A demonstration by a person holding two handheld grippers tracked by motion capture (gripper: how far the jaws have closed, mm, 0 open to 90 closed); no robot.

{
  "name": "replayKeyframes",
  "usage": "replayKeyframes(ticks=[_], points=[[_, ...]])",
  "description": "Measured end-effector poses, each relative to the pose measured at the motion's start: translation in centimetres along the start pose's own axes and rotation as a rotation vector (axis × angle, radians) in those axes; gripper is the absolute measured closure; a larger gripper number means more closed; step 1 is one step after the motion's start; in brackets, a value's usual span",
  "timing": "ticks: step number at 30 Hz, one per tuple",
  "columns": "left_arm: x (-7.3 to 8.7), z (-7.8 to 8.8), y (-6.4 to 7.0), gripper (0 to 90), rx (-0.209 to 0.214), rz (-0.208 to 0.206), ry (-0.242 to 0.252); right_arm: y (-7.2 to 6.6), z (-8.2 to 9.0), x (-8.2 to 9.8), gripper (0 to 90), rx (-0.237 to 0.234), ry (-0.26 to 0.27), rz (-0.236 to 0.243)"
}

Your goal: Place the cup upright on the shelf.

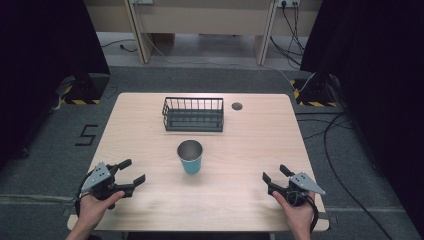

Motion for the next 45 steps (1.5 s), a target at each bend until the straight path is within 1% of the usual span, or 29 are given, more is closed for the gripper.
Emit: replayKeyframes(ticks=[3,6,9,12,14,15,19,21,23,25,27,28,29,30,33,34,35,36,38,41,45], points=[[-0.2,-0.4,0.0,14.9,0.004,-0.003,0.000,0.0,0.0,0.0,24.1,-0.001,-0.004,0.000],[-0.7,-1.0,0.3,14.9,0.012,-0.017,0.003,0.0,0.0,0.0,24.2,-0.003,-0.003,-0.007],[-1.1,-1.8,0.6,14.8,0.028,-0.021,0.010,0.0,0.0,0.0,24.3,-0.003,-0.004,-0.010],[-1.1,-2.3,0.9,14.7,0.039,-0.023,0.010,0.0,0.0,0.0,24.3,-0.001,-0.005,-0.003],[-1.1,-2.9,1.4,14.6,0.055,-0.028,0.008,0.0,0.0,0.0,24.5,0.000,-0.008,-0.005],[-1.1,-2.9,1.4,14.6,0.055,-0.028,0.008,0.0,-0.1,0.0,24.7,0.001,-0.009,-0.006],[-0.9,-4.0,2.0,14.5,0.079,-0.026,-0.001,0.0,-0.1,0.0,24.9,0.002,-0.014,-0.007],[-0.9,-4.2,2.1,14.5,0.082,-0.027,-0.004,0.0,-0.1,0.0,25.0,0.002,-0.013,-0.008],[-1.0,-4.8,2.5,14.5,0.095,-0.035,-0.006,0.0,-0.1,0.0,25.0,0.001,-0.012,-0.009],[-1.0,-5.1,2.7,14.5,0.099,-0.038,-0.007,0.0,-0.1,0.0,25.0,0.001,-0.012,-0.009],[-1.2,-5.9,3.2,14.4,0.114,-0.051,-0.012,0.0,-0.1,0.0,25.0,-0.001,-0.012,-0.009],[-1.2,-5.9,3.2,14.4,0.114,-0.051,-0.012,0.0,-0.1,0.0,25.0,-0.001,-0.012,-0.009],[-1.3,-6.4,3.5,14.5,0.124,-0.060,-0.015,-0.1,-0.1,0.0,25.0,-0.003,-0.012,-0.011],[-1.3,-6.4,3.5,14.5,0.124,-0.060,-0.015,-0.1,-0.1,0.0,25.0,-0.003,-0.012,-0.011],[-1.3,-7.2,4.0,14.5,0.140,-0.065,-0.024,-0.1,-0.1,0.0,25.2,-0.005,-0.012,-0.015],[-1.2,-7.7,4.3,14.4,0.146,-0.072,-0.029,-0.1,-0.1,0.0,25.2,-0.006,-0.012,-0.017],[-1.2,-7.7,4.3,14.5,0.146,-0.072,-0.029,-0.1,-0.1,0.0,25.2,-0.006,-0.012,-0.017],[-1.2,-8.2,4.5,14.5,0.150,-0.073,-0.034,-0.1,-0.1,0.0,25.2,-0.007,-0.013,-0.017],[-1.2,-8.4,4.6,14.4,0.150,-0.075,-0.036,-0.1,-0.1,0.0,25.3,-0.008,-0.012,-0.017],[-1.1,-9.3,4.9,14.5,0.150,-0.093,-0.049,-0.1,-0.1,0.0,25.3,-0.011,-0.013,-0.018],[-1.2,-10.0,5.1,14.5,0.153,-0.101,-0.055,-0.2,-0.1,0.0,25.4,-0.014,-0.015,-0.017]])
Point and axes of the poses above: each handheld gripper's, and its own axes: z roughly backward along the jaws, x roughly out of its underside, y roughly to its right, the point moved 3 cm from there along -z, roughly forward along the jaws, and after that the axes turned 3 degrees about -x, right-handed, at the moved point
